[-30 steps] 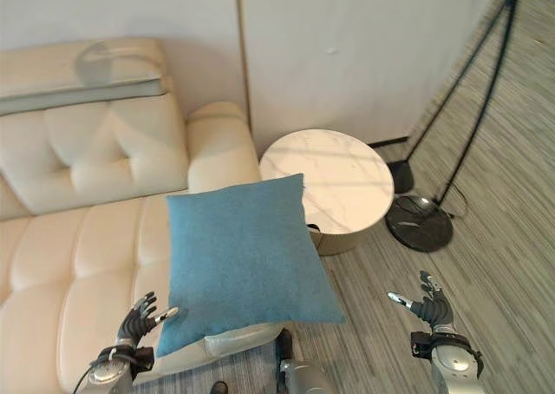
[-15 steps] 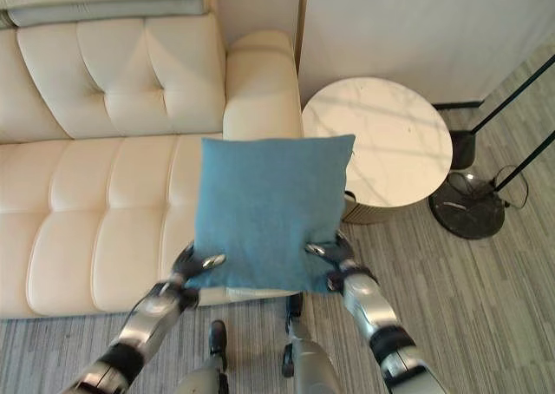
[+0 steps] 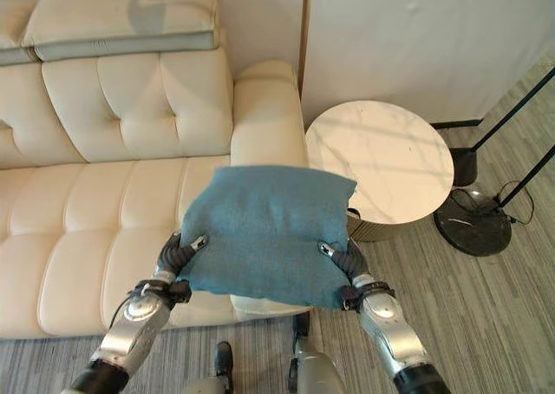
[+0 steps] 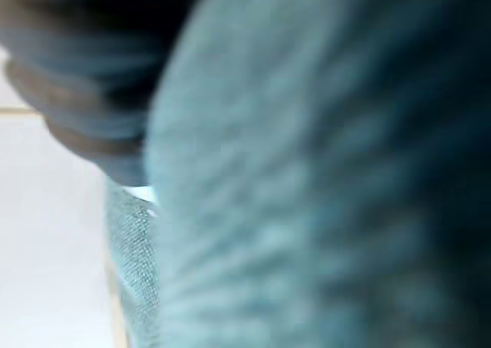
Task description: Pick up all the scattered cushions and arrange them neatly on the sofa.
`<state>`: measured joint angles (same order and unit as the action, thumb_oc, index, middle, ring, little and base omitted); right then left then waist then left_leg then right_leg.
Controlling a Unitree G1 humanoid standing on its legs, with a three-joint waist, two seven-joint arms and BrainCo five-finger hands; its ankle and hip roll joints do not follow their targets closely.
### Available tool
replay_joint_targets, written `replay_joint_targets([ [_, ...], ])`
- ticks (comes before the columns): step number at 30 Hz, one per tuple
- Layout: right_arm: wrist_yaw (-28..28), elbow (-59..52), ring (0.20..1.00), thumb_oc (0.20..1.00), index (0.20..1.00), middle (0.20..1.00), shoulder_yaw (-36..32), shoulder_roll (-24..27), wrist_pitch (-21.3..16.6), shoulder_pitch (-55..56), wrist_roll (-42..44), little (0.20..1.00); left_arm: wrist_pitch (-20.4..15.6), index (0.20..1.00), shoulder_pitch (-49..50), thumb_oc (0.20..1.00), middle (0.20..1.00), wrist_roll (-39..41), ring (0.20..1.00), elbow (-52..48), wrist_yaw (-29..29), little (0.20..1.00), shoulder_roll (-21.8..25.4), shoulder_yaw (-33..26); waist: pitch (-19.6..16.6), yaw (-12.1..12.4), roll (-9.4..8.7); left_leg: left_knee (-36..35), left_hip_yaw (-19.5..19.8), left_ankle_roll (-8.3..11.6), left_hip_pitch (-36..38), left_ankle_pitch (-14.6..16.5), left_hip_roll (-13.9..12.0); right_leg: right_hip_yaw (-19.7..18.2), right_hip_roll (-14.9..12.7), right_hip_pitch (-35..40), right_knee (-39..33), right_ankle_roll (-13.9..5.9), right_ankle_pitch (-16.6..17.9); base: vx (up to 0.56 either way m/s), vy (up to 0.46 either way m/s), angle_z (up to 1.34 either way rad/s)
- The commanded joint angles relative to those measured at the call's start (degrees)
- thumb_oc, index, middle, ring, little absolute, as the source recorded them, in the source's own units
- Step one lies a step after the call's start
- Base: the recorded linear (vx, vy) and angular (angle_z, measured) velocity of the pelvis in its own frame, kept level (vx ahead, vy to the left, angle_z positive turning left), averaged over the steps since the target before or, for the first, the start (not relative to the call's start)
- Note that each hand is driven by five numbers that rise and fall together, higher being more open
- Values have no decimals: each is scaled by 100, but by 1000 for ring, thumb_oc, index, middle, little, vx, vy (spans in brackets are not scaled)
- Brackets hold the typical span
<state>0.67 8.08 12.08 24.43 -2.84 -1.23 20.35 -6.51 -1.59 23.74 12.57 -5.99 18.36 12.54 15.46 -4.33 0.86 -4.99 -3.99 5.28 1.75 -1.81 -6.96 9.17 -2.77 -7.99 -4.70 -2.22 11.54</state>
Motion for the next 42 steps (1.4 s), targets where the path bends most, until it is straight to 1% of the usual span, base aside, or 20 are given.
replay_joint_targets([
  [1,321,-801,200,200,200,200,-141,-140,-552,108,-282,200,-492,200,153,200,200,129,200,-589,362,200,-17,-205,-728,-14,-234,141,-65,66,244,397,196,-177,-276,408,327,-570,-937,-29,193,-4],
  [6,467,-1278,200,200,200,200,-323,-273,-626,489,-344,200,-516,200,792,200,200,154,200,-1188,336,200,-56,-623,-812,39,-332,338,-122,-108,379,621,319,-370,-354,447,351,-697,-779,-81,174,-14],
  [10,431,-1502,200,200,200,200,-326,-401,-681,456,-310,200,-550,200,932,200,200,125,200,-1539,222,200,38,-761,-629,110,-526,536,-128,-269,199,708,481,-631,-410,125,323,-932,-418,-248,151,-32],
  [11,421,-1495,200,200,200,200,-250,-459,-696,330,-281,200,-574,200,839,200,200,-62,200,-1599,159,200,170,-768,-452,110,-657,626,-226,-327,23,687,536,-754,-454,-164,332,-1147,-34,-236,48,-36],
  [13,397,-1486,200,200,200,200,-185,-479,-712,252,-273,200,-598,200,710,200,200,-234,200,-1615,103,200,296,-774,-319,199,-671,735,-321,-344,-97,671,460,-657,-442,-306,498,-1198,-112,-399,55,-56],
  [14,415,-1610,200,200,200,200,-149,-513,-767,206,-213,200,-658,200,592,200,200,-280,200,-1704,117,200,375,-749,-217,287,-658,769,-364,-374,-283,541,425,-424,-513,-259,912,-1102,-387,-397,41,-60],
  [17,399,-1661,200,200,200,200,-198,-513,-825,235,-173,200,-700,200,525,200,200,-241,200,-1788,143,200,410,-752,-242,342,-602,762,-306,-421,-496,326,400,-414,-489,-77,1596,-933,-689,-311,18,-46],
  [18,387,-1680,200,200,200,200,-256,-475,-837,289,-224,200,-696,200,505,200,200,-191,200,-1827,168,200,399,-713,-321,400,-526,662,-180,-435,-586,142,402,-606,-282,184,2162,-799,-1062,-240,-8,9],
  [20,380,-1686,200,200,200,200,-310,-470,-841,316,-247,200,-684,200,474,200,200,-190,200,-1821,162,200,401,-679,-409,447,-501,554,-70,-422,-706,-6,431,-744,-94,312,2373,-772,-1214,-213,-65,44],
  [21,336,-1725,200,200,200,200,-347,-446,-853,277,-280,200,-694,200,427,200,200,-183,200,-1850,129,200,391,-637,-549,580,-508,455,72,-360,-954,-228,494,-881,158,800,2046,-614,-1640,-188,-96,56],
  [24,320,-1722,200,200,200,200,-331,-456,-864,253,-249,200,-702,200,428,200,200,-192,200,-1878,112,200,387,-614,-565,636,-514,371,102,-290,-1056,-363,529,-837,207,1062,1662,-450,-1941,-161,-93,56],
  [25,226,-1642,200,200,200,200,-295,-415,-895,124,-195,200,-703,200,409,200,200,-206,200,-1842,95,200,354,-595,-610,723,-467,295,137,-70,-1372,-649,543,-809,309,1141,1084,-236,-2108,-302,-142,31],
  [26,164,-1621,200,200,200,200,-298,-346,-894,76,-211,200,-710,200,377,200,200,-153,200,-1820,81,200,296,-552,-564,733,-397,280,107,47,-1501,-753,551,-831,373,1088,950,-174,-2093,-383,-155,31],
  [27,141,-1598,200,200,200,200,-321,-287,-879,38,-217,200,-709,200,362,200,200,-109,200,-1838,102,200,266,-533,-534,708,-335,316,91,104,-1595,-773,556,-765,390,1038,892,-146,-2059,-427,-56,57],
  [30,49,-1581,200,200,200,200,-365,-159,-866,21,-302,200,-688,200,212,200,200,-92,200,-1789,182,200,148,-315,-460,521,-273,636,-450,-7,-1577,-538,447,-374,231,849,840,-160,-1860,-266,3,77],
  [33,128,-1643,200,200,200,200,-387,-161,-841,149,-236,200,-688,200,235,200,200,-45,200,-1789,298,200,105,-262,-512,356,-370,1116,-537,-104,-1229,40,449,-41,-23,795,741,-239,-1613,-193,19,54],
  [34,161,-1681,200,200,200,200,-502,-193,-863,328,-232,200,-678,200,212,200,200,-21,200,-1792,329,200,50,-183,-638,175,-357,1052,-1009,-82,-696,263,286,331,-164,804,637,-305,-1520,-101,37,29],
  [35,162,-1684,200,200,200,200,-504,-192,-862,331,-232,200,-678,200,212,200,200,-22,200,-1792,329,200,49,-181,-641,172,-356,1033,-1006,-83,-696,241,289,336,-163,802,626,-303,-1505,-67,78,55],
  [37,146,-1716,200,200,200,200,-675,-242,-888,513,-251,200,-643,200,198,200,200,18,200,-1753,389,200,22,-109,-787,-21,-238,530,-1839,9,-222,113,-9,796,-251,837,524,-384,-1471,-10,93,134],
  [42,138,-1626,200,200,200,200,-591,-328,-793,510,-231,200,-575,200,334,200,200,-108,200,-1740,449,200,42,-148,-854,-55,-216,275,-1606,-4,-91,80,142,903,-264,1119,264,-416,-1361,58,105,66],
])
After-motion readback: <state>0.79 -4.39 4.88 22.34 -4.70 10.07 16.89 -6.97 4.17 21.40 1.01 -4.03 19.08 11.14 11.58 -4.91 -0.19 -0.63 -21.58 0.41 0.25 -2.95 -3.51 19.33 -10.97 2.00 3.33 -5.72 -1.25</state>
